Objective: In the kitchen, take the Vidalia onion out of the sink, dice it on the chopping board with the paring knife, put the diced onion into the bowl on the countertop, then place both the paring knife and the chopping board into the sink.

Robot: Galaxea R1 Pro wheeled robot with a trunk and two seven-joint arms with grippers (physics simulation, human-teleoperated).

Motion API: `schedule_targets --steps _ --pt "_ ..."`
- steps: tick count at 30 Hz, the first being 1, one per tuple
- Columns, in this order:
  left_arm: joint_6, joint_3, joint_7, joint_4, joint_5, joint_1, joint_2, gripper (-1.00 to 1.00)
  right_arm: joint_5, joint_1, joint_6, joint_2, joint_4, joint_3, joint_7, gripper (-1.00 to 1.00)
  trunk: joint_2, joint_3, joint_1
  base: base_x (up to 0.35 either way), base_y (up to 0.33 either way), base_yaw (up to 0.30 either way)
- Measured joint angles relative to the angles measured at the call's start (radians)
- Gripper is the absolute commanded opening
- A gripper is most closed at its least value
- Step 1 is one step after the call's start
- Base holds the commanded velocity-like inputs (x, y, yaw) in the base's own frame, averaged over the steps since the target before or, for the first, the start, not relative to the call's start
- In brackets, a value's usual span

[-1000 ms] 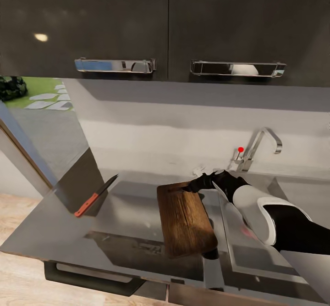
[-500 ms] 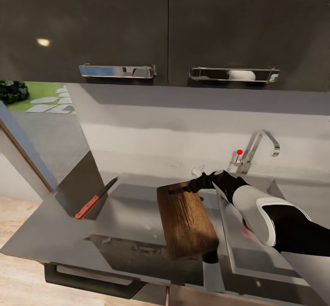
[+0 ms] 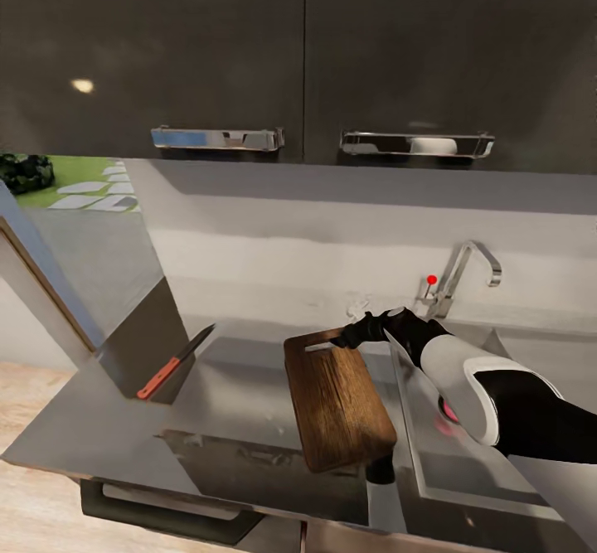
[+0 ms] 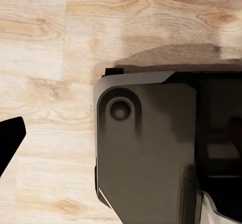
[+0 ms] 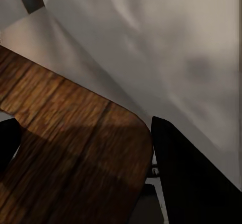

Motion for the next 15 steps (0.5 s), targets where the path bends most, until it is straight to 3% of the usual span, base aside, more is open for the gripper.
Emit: schedule_targets --steps 7,15 --pt "0.000 0.000 0.000 0.001 0.000 0.000 0.000 1.00 0.000 0.000 0.000 0.000 0.000 -0.001 0.000 -1.00 0.000 0.011 0.000 -0.052 0.043 0.000" --pt "0.000 0.001 0.000 0.000 0.000 0.000 0.000 1.00 -0.001 0.000 0.000 0.000 -0.001 -0.001 0.002 -1.00 0.000 0.024 0.000 -0.088 0.223 -0.044"
